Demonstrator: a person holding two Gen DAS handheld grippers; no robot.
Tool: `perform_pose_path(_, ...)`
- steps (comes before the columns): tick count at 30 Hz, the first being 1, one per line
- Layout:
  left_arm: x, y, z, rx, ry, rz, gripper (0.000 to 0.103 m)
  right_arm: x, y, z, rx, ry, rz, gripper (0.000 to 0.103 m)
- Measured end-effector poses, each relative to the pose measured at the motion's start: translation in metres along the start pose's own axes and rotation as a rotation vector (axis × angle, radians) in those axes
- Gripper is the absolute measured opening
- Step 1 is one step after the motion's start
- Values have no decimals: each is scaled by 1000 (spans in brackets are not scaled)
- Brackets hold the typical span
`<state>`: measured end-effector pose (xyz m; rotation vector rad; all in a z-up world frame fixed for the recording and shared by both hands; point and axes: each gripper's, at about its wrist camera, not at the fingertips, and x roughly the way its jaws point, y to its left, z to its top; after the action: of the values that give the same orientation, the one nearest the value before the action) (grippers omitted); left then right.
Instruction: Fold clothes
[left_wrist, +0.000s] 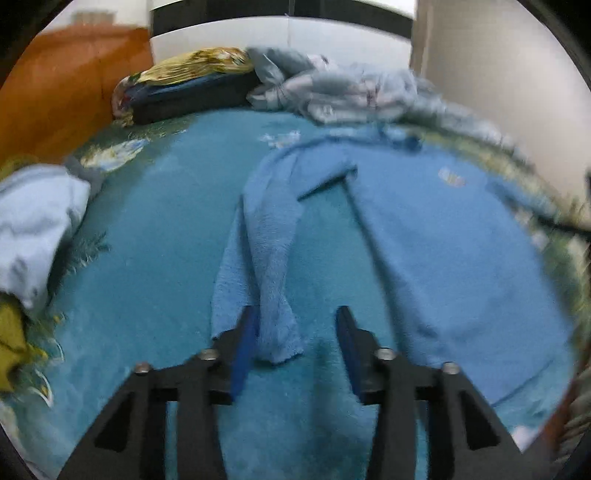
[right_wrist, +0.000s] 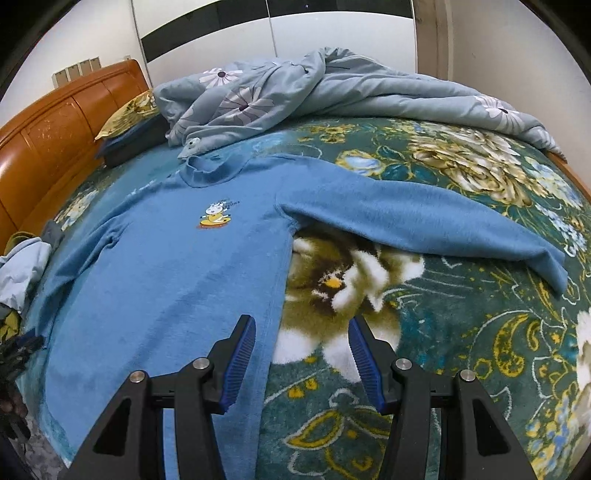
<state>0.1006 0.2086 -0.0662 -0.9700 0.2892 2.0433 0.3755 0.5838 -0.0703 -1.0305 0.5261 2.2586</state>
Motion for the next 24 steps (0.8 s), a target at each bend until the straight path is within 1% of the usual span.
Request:
perform_pose_path(2,-8,21,-1,-101,-27,-17,57,1,0,1,-1,2,-7,56)
perform_pose_path(5,-7,52,-4,-271,-31,-45,58,1,-3,1,20,1,-1,56)
perform_pose_path(7,0,70,-6,-361,-27,-10,58,2,-1,0,20,4,5,56)
perform_pose_path(8,4,72,-6,-371,-16,19,56,3,1,-1,14,7,4,56)
perform_pose_path(9,8,70,-6,-357,-4,33,56,3,3,-2,7,11,1,56)
perform_pose_path(10,10,67,-6,-345,2,28,56,4,4,-2,4,15,1,56)
perform_pose_path(12,15,55,-5,-319,7,-5,56,6,5,-3,3,20,3,56)
perform_pose_path(14,20,45,-4,-281,12,-1,55,6,6,-3,1,22,1,56)
perform_pose_path(16,26,37,-2,-254,19,8,42,5,6,-3,-2,22,1,56)
perform_pose_path(18,30,34,-1,-253,31,14,4,5,6,-2,-5,22,1,56)
perform_pose_path(20,31,36,0,-256,37,-12,4,4,7,-1,-7,21,1,56)
perform_pose_path(22,29,38,6,-215,31,-3,4,3,5,-1,-7,20,-3,56)
perform_pose_path(24,22,51,21,-179,4,63,4,3,3,-1,-4,20,-9,56)
